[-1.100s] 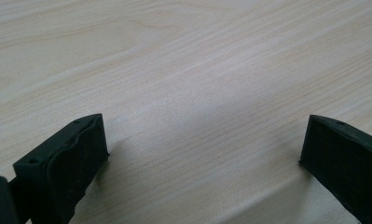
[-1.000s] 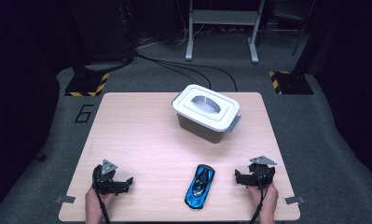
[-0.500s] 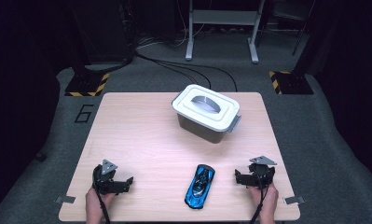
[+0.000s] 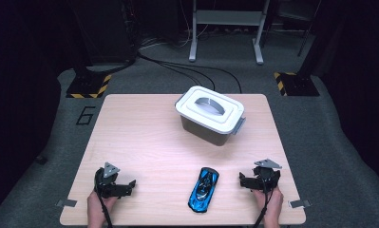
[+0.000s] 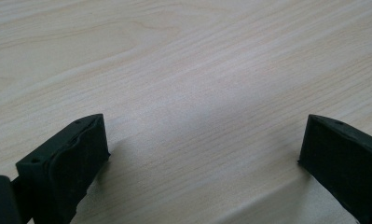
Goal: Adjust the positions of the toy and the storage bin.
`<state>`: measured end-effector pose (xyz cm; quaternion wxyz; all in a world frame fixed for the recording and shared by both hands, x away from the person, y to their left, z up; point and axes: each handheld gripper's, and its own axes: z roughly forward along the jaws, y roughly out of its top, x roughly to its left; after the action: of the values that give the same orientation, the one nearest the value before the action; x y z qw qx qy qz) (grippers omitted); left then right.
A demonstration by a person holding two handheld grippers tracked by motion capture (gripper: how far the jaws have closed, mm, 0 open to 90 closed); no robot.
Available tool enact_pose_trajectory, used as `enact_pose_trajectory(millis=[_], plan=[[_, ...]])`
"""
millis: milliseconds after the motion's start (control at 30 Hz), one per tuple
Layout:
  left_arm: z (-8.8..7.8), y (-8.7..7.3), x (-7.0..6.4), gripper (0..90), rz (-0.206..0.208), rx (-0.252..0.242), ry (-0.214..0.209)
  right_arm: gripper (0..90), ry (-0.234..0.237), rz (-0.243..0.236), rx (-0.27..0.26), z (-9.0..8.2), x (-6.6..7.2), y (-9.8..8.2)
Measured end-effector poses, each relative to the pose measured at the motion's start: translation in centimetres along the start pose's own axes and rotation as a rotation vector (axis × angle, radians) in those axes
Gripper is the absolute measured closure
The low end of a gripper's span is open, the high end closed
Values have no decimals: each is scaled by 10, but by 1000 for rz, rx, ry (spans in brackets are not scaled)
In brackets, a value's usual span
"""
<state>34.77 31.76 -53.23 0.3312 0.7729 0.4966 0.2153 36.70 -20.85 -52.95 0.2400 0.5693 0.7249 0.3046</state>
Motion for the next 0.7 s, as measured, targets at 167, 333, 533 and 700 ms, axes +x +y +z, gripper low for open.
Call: enact_pose_trajectory(millis=[167, 333, 533, 700], plan=[[0, 0, 0, 10, 2, 0, 1, 5, 0, -5, -4, 0, 0, 0], [-1, 0, -1, 7, -21, 12, 16, 4, 0, -1, 0, 0, 0, 0], [-1, 7, -11, 29, -52, 32, 21, 4, 1, -2, 0, 0, 0, 0], [-4, 24, -34, 3, -50, 13, -25, 4, 1, -4, -2, 0, -1, 0]])
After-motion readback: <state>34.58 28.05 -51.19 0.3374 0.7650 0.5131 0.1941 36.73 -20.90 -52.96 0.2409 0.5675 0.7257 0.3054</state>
